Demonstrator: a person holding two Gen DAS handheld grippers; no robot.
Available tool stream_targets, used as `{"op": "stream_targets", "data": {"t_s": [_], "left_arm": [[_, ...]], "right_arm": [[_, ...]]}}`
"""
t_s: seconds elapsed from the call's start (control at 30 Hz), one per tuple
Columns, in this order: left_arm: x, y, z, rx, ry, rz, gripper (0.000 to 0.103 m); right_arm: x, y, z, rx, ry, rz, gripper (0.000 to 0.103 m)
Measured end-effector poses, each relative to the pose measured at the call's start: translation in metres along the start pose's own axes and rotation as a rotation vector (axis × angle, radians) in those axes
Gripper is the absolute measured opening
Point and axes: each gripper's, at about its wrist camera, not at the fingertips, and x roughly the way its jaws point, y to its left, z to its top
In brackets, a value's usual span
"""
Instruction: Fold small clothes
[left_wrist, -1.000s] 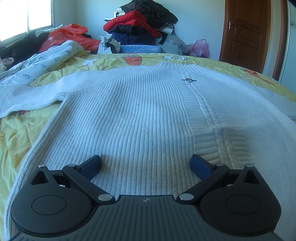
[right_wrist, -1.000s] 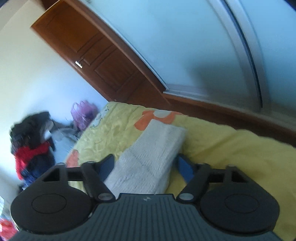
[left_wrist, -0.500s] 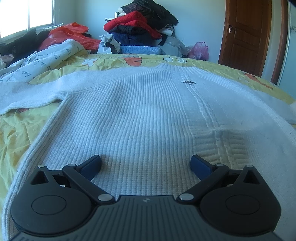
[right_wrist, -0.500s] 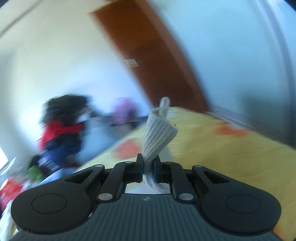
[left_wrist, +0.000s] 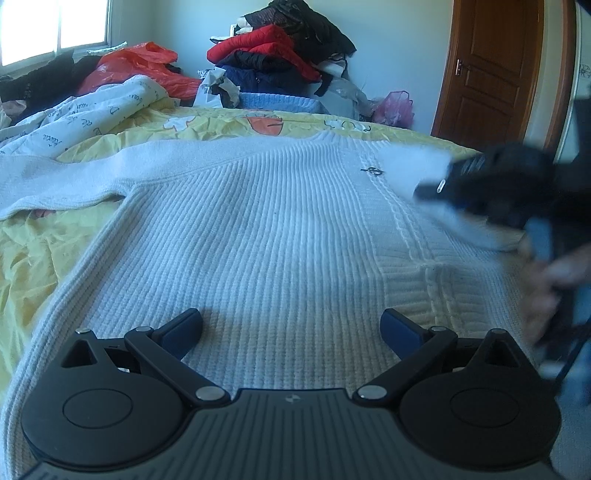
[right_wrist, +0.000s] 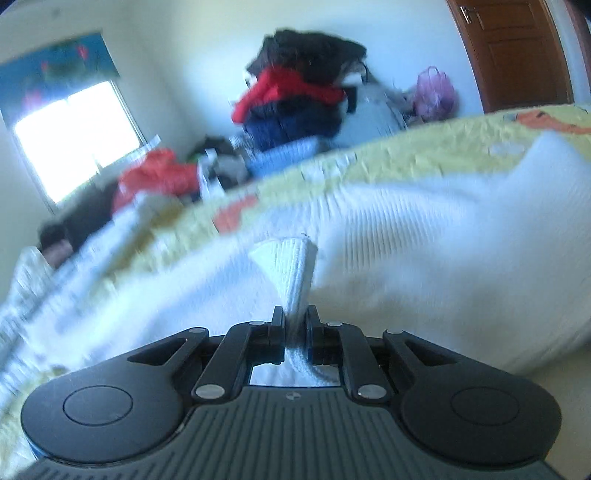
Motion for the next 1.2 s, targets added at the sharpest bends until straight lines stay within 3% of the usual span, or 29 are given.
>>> {"op": "stream_targets", "data": {"t_s": [0.07,0.17,0.3,0.37,0.47,0.53,0.57,0.63,0.73,0.8,0.87,0.97,1.07,1.13,1.2], "left_arm": [[0.0,0.0,0.0,-0.001,-0.001,0.0,0.103],[-0.001,0.003,0.0,-0.028,-0.013,-0.022,0.103],[-0.007,0.022,-0.002,-0.161,-0.065,-0.11,0.103],[-0.008,0.026,-0.003,-0.192,-0.077,-0.129,0.103],[-0.006,0.015,0.004,-0.135,-0.044,-0.073,0.103],[-0.004,0.0,0.016,-0.067,0.006,-0.017,0.103],[-0.004,-0.006,0.024,-0.057,0.017,-0.034,0.103],[-0.005,-0.012,0.042,-0.11,0.018,-0.145,0.103],[0.009,-0.016,0.073,-0.317,0.056,-0.342,0.103],[0.033,-0.015,0.083,-0.464,0.118,-0.431,0.103],[0.06,-0.017,0.083,-0.576,0.179,-0.438,0.096],[0.089,-0.021,0.077,-0.64,0.241,-0.37,0.066],[0.094,-0.027,0.078,-0.626,0.204,-0.318,0.048],[0.099,-0.031,0.078,-0.604,0.192,-0.273,0.028],[0.104,-0.033,0.078,-0.575,0.187,-0.24,0.016]], "right_arm": [[-0.006,-0.002,-0.009,0.033,0.011,0.016,0.037],[-0.029,-0.013,-0.013,0.053,-0.039,0.044,0.053],[-0.055,-0.052,-0.024,0.151,-0.112,0.058,0.056],[-0.058,-0.09,-0.034,0.365,-0.127,0.16,0.054],[-0.065,-0.13,-0.045,0.616,-0.212,0.296,0.054],[-0.066,-0.142,-0.049,0.706,-0.236,0.356,0.054],[-0.065,-0.143,-0.05,0.712,-0.231,0.368,0.055],[-0.064,-0.138,-0.048,0.685,-0.214,0.374,0.059],[-0.071,-0.136,-0.048,0.663,-0.208,0.374,0.061],[-0.067,-0.138,-0.048,0.681,-0.209,0.373,0.06],[-0.066,-0.141,-0.05,0.711,-0.212,0.385,0.06],[-0.066,-0.145,-0.053,0.733,-0.214,0.401,0.06],[-0.065,-0.148,-0.055,0.745,-0.218,0.405,0.06],[-0.064,-0.15,-0.056,0.757,-0.221,0.408,0.06],[-0.063,-0.152,-0.057,0.771,-0.224,0.413,0.06]]}}
